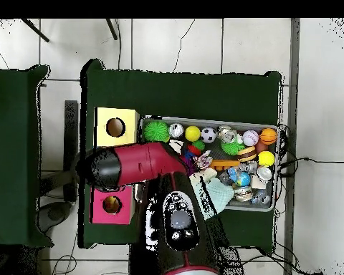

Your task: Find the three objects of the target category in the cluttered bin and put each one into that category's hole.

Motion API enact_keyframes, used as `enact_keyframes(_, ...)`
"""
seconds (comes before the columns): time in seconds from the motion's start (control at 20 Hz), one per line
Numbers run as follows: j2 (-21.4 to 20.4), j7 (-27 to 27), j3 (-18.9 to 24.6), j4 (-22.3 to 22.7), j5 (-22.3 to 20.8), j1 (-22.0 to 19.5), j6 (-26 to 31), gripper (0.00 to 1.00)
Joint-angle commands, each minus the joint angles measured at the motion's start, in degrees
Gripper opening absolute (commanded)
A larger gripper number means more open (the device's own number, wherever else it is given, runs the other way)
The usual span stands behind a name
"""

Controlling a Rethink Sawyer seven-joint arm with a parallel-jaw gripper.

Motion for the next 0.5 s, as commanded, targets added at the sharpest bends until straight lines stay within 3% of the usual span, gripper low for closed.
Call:
enact_keyframes(0.05, -4.1, 4.1, -1.8, 10.8, 0.6, -2.7, -3.3, 0.00)
enact_keyframes(0.5, -3.3, 2.8, -1.9, 10.4, -0.9, -3.2, -4.1, 0.00)
